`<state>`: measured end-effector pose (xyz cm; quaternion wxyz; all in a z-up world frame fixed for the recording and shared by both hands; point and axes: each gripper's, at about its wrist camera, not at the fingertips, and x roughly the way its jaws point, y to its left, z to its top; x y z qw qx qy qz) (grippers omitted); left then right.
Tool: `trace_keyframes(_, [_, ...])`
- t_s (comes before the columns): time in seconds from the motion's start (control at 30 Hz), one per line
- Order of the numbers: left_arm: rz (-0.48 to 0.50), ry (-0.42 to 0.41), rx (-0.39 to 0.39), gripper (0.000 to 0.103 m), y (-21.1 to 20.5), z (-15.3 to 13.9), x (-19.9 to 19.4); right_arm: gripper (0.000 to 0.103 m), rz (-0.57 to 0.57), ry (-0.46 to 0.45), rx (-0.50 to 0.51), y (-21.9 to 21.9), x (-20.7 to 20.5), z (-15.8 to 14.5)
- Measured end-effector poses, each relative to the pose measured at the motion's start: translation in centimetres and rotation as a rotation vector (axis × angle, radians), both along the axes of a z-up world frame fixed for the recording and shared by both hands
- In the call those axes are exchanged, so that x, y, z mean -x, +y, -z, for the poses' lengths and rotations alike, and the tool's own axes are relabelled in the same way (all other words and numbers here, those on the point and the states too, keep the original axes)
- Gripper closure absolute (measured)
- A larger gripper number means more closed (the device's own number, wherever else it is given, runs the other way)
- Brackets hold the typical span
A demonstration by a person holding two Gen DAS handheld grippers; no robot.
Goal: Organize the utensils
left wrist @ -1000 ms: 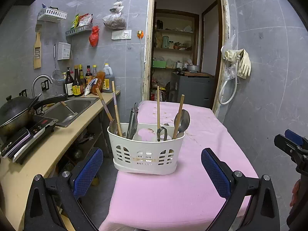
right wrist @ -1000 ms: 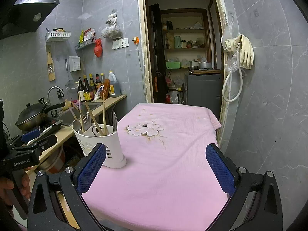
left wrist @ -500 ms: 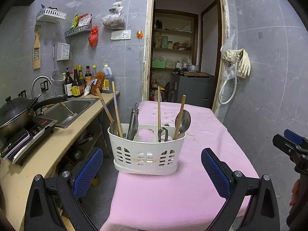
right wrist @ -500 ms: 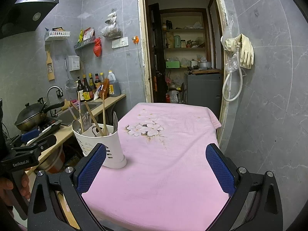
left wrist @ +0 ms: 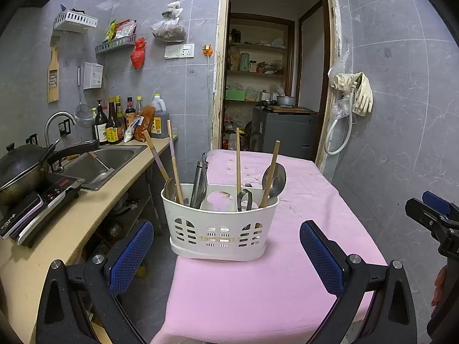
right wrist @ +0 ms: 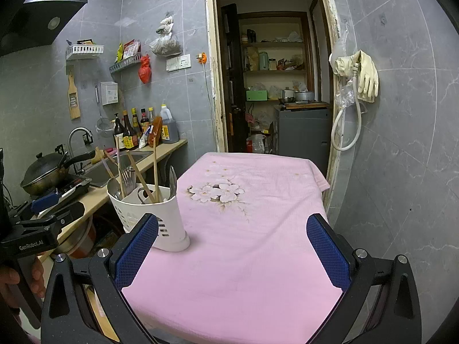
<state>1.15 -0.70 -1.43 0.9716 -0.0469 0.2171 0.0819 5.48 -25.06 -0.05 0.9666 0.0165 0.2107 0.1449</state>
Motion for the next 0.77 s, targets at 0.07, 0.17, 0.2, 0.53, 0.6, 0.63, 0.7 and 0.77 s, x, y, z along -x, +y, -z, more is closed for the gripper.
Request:
trace_keyframes(0.07, [0.001, 0.001, 0.003, 0.0, 0.12, 0.02, -0.08, 0.001, 0.0, 0.0, 0.0, -0.02, -0.02, -0.05])
trace_keyframes(0.17, [0.002, 0.0, 0.006, 0.0, 0.22, 0.04, -0.14, 0.001, 0.002, 0.004, 0.001, 0.08, -0.01, 0.17])
trace_keyframes(0.2, [0.002, 0.0, 0.005, 0.0, 0.28, 0.07, -0.16, 0.001, 0.002, 0.005, 0.002, 0.13, -0.01, 0.22])
trace_keyframes(0.53, [0.01, -0.017, 0.033, 0.0, 0.98, 0.04, -0.42, 0.001, 0.003, 0.016, 0.006, 0.67, -0.33, 0.49])
trace_keyframes(0.6, [0.006, -0.016, 0.025, 0.0, 1.02, 0.13, -0.51, 0.001, 0.003, 0.018, 0.005, 0.78, -0.37, 0.44])
trace_keyframes(0.63, [0.008, -0.017, 0.021, 0.0, 0.9, 0.18, -0.58, 0.001, 0.003, 0.021, 0.004, 0.77, -0.37, 0.51])
trace_keyframes(0.7, [0.007, -0.017, 0.016, 0.0, 0.8, 0.24, -0.61, 0.001, 0.004, 0.024, 0.003, 0.82, -0.48, 0.5])
trace_keyframes(0.77, [0.009, -0.015, 0.019, 0.0, 0.79, 0.27, -0.61, 0.001, 0.005, 0.028, 0.004, 0.91, -0.65, 0.46])
